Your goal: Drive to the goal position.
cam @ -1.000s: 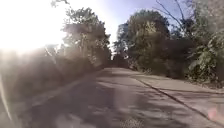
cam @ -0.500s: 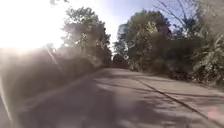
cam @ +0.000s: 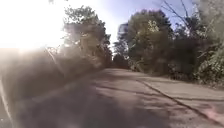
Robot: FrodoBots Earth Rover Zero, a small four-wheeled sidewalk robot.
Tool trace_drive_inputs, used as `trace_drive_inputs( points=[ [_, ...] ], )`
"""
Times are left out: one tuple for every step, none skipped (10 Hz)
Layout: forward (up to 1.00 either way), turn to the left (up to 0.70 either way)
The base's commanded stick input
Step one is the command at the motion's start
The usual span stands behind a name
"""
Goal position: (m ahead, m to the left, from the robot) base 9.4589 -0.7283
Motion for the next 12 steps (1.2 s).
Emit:
trace_drive_inputs(
  points=[
    [0.7,0.0],
    [0.7,0.0],
    [0.7,0.0],
    [0.7,0.0],
    [0.7,0.0],
    [0.7,0.0],
    [0.7,0.0],
    [0.7,0.0],
    [0.7,0.0],
    [0.7,0.0],
    [0.7,0.0],
    [0.7,0.0]
  ],
)
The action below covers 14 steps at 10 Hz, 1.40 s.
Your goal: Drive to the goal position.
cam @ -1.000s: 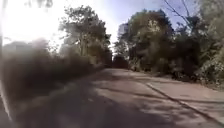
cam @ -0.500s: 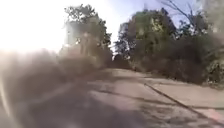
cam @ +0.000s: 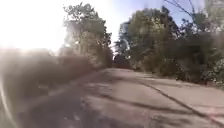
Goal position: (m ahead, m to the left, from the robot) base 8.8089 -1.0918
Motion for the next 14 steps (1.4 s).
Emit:
trace_drive_inputs(
  points=[
    [0.7,0.0],
    [0.7,0.0],
    [0.7,0.0],
    [0.7,0.0],
    [0.7,0.0],
    [0.7,0.0],
    [0.7,0.0],
    [0.7,0.0],
    [0.7,0.0],
    [0.7,0.0],
    [0.7,0.0],
    [0.7,0.0],
    [0.7,0.0],
    [0.7,0.0]
  ],
)
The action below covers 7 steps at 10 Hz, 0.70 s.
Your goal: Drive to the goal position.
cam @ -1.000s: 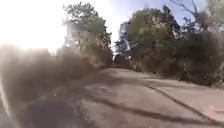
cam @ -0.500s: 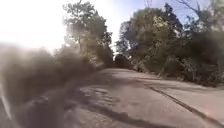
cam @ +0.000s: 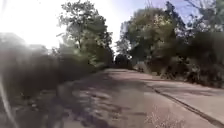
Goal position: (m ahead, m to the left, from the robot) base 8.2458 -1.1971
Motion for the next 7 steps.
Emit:
trace_drive_inputs(
  points=[
    [0.7,0.0],
    [0.7,0.0],
    [0.7,0.0],
    [0.7,0.0],
    [0.7,0.0],
    [0.7,0.0],
    [0.7,0.0]
  ],
)
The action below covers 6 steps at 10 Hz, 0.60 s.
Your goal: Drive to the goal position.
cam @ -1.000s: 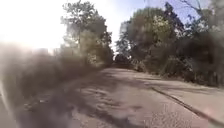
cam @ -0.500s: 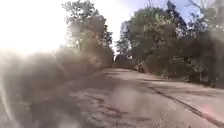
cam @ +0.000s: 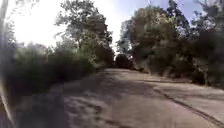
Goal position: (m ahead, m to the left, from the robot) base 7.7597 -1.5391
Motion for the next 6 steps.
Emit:
trace_drive_inputs(
  points=[
    [0.7,0.0],
    [0.7,0.0],
    [0.7,0.0],
    [0.7,0.0],
    [0.7,0.0],
    [0.7,0.0]
  ],
)
